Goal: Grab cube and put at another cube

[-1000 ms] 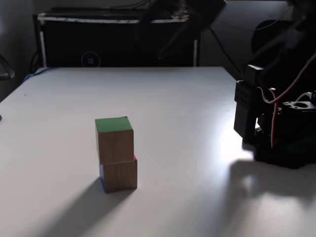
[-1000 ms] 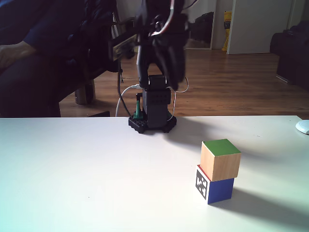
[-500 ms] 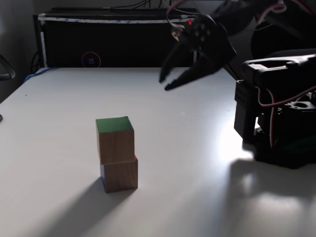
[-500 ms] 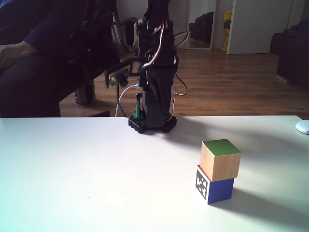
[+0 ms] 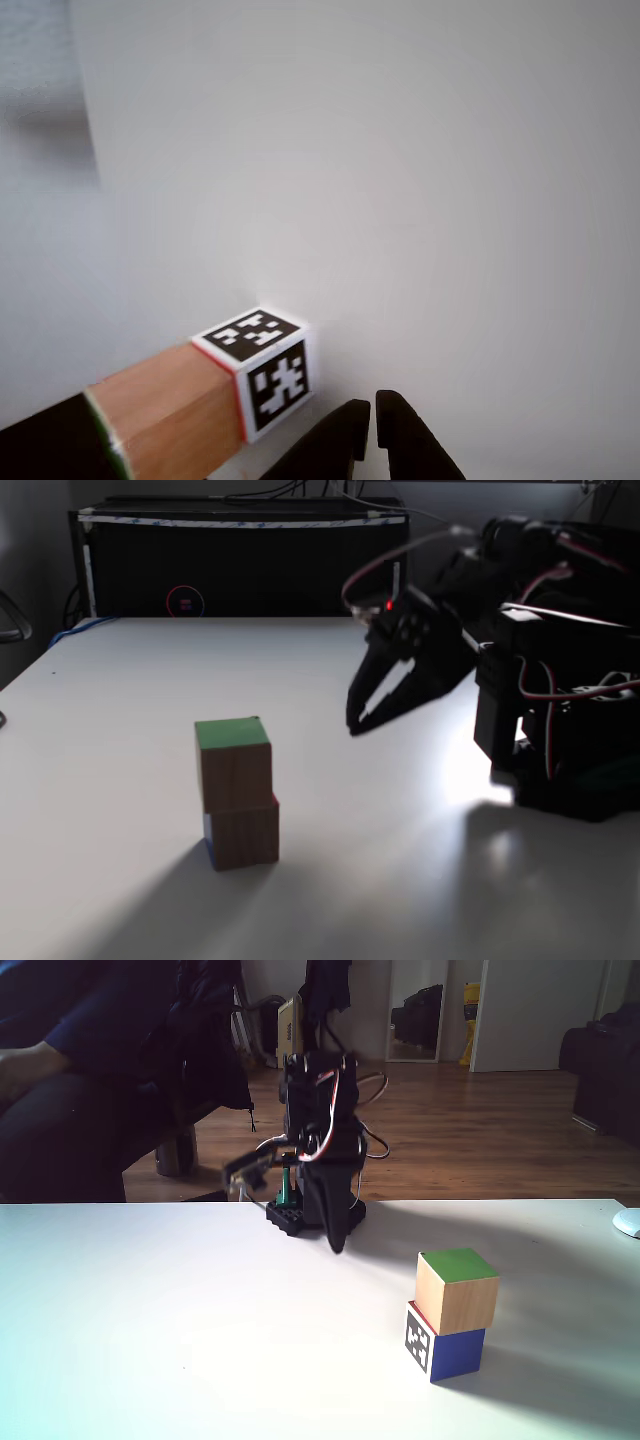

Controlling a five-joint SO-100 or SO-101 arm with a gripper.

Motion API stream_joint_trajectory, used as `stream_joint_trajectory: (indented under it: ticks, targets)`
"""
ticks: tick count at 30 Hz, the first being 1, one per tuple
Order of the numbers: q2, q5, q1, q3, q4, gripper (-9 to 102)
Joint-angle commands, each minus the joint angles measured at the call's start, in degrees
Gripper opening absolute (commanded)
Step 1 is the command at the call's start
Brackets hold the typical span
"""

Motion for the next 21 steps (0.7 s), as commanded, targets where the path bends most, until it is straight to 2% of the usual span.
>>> stream_joint_trajectory:
  ticks: [1, 14, 21]
  targets:
    - [0.35, -0.7, 0.88, 2.11, -1.32, 0]
    - [0.35, -2.2, 1.85, 1.67, 3.96, 0]
    - [0.35, -1.76, 1.23, 1.67, 3.96, 0]
